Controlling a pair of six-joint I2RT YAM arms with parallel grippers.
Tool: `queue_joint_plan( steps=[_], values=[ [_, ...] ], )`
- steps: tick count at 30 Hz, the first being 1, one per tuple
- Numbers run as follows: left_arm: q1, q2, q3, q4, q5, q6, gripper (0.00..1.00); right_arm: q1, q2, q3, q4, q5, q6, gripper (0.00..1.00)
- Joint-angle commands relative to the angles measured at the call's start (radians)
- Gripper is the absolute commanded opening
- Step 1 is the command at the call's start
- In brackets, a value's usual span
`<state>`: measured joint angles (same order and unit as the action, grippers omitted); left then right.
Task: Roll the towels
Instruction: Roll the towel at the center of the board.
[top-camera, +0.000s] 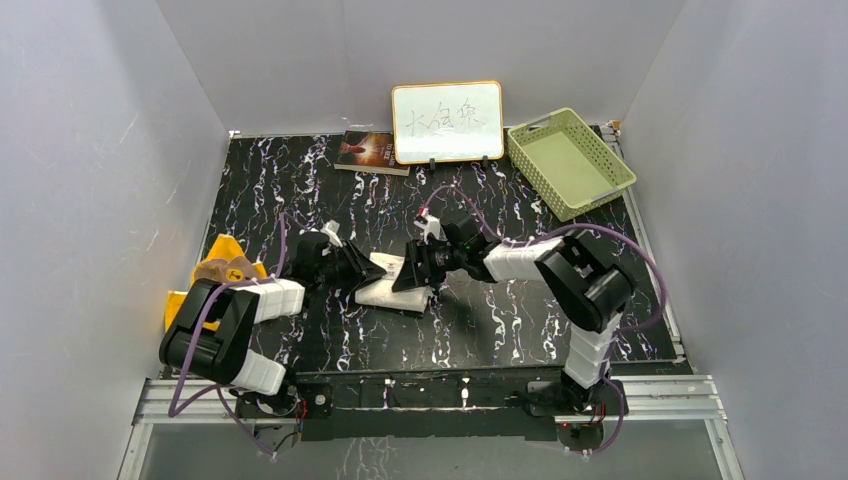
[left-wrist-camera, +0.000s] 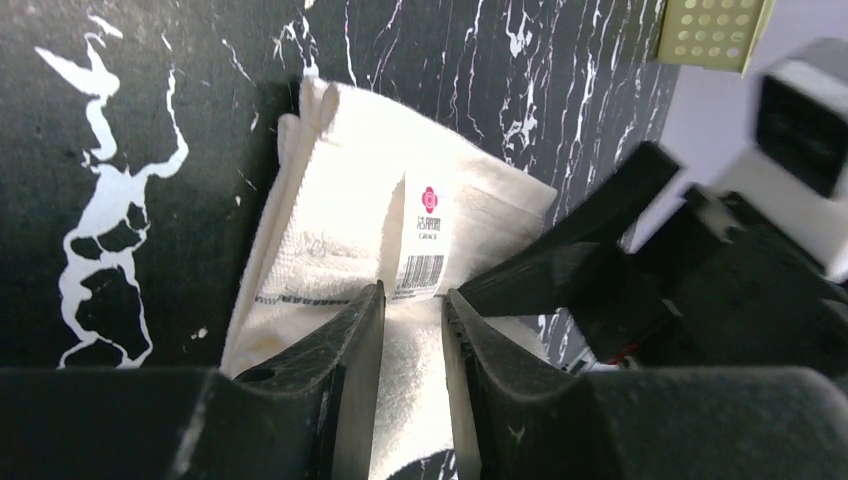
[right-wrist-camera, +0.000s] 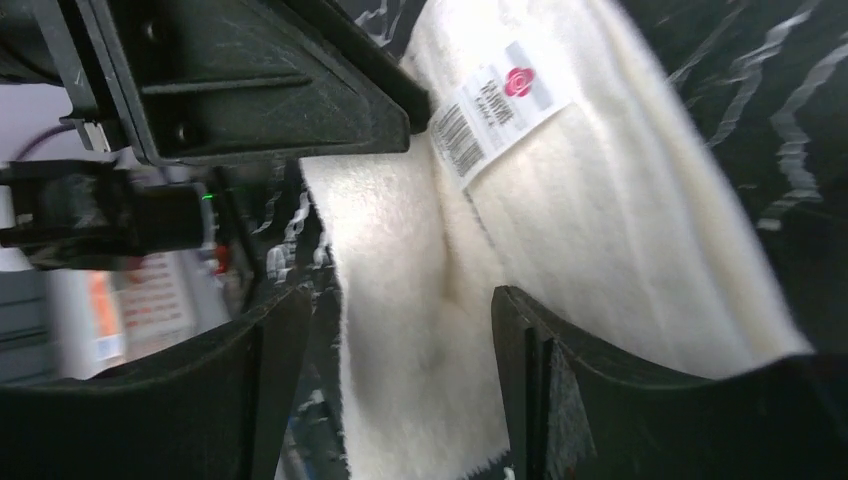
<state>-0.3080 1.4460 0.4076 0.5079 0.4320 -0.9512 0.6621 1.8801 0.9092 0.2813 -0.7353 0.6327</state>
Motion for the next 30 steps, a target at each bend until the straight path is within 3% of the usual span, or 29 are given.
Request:
queue_joint_plan(
  steps=[1, 5, 10, 12, 16, 30],
  values=[
    [-0.005, 0.026, 0.042, -0.084, -0.057, 0.095, 0.27, 0.016, -0.201, 0.032, -0.141, 0.314, -0.312, 0.65],
    [-0.007, 0.049, 0.051, -0.095, -0.065, 0.112, 0.27, 0.114, -0.394, -0.086, 0.012, 0.553, -0.575, 0.69],
    [-0.02, 0.093, 0.06, -0.089, -0.063, 0.117, 0.26, 0.33, -0.559, -0.296, 0.238, 0.623, -1.068, 0.86],
    [-0.024, 0.102, 0.062, -0.087, -0.065, 0.118, 0.26, 0.389, -0.553, -0.3, 0.212, 0.633, -1.17, 0.86],
    [-0.029, 0.114, 0.074, -0.093, -0.068, 0.125, 0.26, 0.441, -0.465, -0.253, 0.108, 0.717, -1.269, 0.82],
    [-0.04, 0.135, 0.107, -0.132, -0.073, 0.151, 0.26, 0.458, -0.266, -0.169, 0.142, 0.769, -1.389, 0.81]
  ],
)
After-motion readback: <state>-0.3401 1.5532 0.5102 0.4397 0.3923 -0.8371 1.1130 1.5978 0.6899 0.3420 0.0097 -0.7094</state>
